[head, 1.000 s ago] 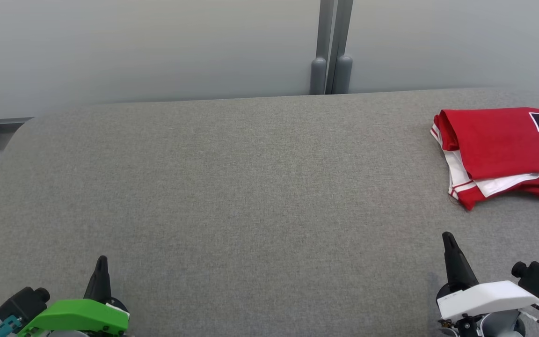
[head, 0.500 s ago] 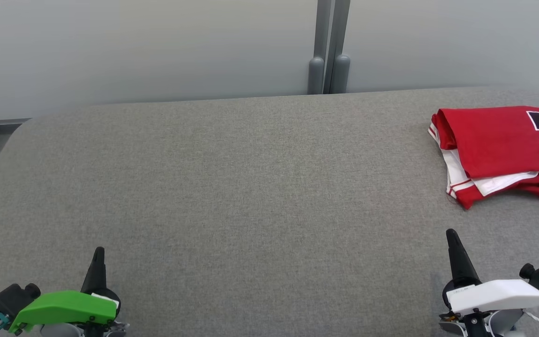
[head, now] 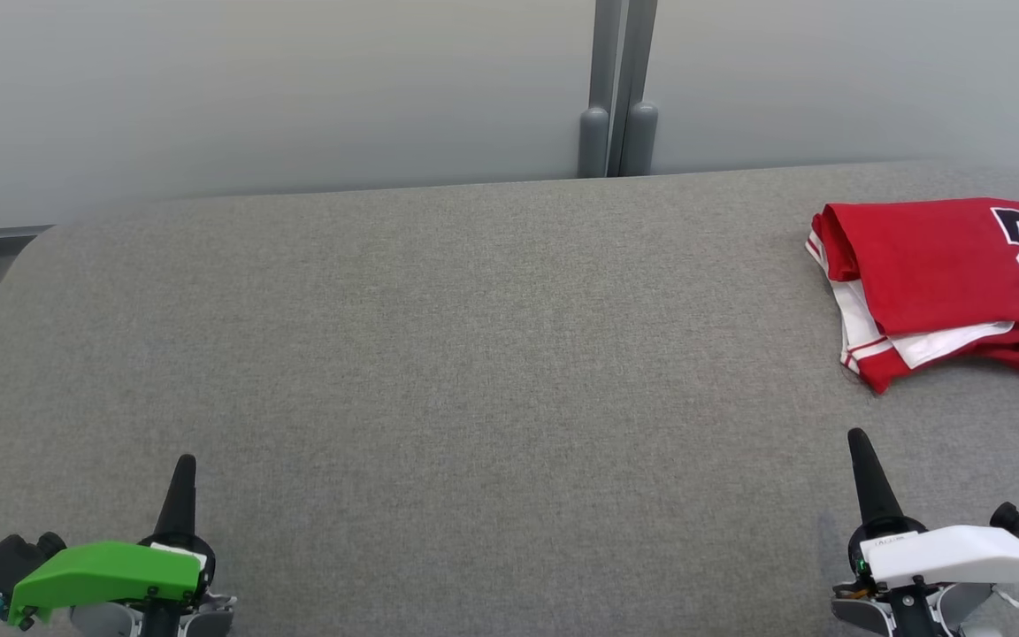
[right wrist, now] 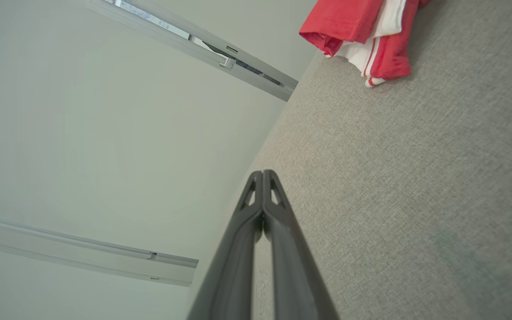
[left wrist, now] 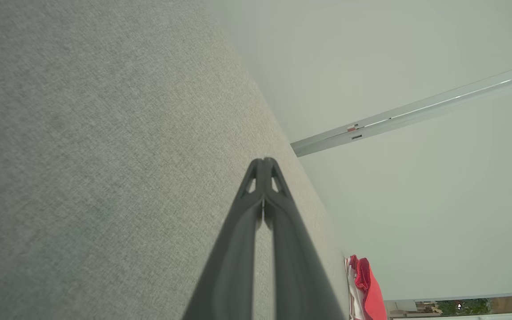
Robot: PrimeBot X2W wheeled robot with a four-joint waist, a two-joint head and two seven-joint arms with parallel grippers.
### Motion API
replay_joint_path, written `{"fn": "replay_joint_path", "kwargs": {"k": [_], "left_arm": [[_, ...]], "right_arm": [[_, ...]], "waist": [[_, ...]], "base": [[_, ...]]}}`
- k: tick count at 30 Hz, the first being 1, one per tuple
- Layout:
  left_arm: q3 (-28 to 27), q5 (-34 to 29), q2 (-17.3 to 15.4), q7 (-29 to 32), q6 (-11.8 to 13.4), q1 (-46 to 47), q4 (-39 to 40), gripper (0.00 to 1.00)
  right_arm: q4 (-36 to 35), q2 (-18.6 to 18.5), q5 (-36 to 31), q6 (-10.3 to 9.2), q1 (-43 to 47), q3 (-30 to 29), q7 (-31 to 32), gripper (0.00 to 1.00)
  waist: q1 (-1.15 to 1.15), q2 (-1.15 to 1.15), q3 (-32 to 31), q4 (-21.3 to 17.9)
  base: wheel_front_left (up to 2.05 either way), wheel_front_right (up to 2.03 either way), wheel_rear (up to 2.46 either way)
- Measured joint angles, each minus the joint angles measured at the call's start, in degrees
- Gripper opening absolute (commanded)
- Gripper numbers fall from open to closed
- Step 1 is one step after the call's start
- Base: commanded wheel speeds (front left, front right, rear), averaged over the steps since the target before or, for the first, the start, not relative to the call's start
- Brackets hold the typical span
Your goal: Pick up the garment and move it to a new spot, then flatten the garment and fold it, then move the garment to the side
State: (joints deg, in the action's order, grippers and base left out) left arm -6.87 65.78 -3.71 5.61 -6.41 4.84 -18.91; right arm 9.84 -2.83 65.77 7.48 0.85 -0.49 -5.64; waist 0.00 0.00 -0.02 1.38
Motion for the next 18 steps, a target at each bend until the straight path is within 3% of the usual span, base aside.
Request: {"fn": "replay_joint_path", "kwargs": {"k": [18], "left_arm": [[-1.58, 9.23, 0.37, 3.57, -0.22, 1.26, 0.76, 0.0]], "right_arm": [[-1.15, -0.01, 9.61, 0.0, 0.01, -0.27, 1.02, 0.0]], "waist": [[0.0, 0.0, 0.05, -0.43]], "base": [[0.0, 0.0, 0.0]]}}
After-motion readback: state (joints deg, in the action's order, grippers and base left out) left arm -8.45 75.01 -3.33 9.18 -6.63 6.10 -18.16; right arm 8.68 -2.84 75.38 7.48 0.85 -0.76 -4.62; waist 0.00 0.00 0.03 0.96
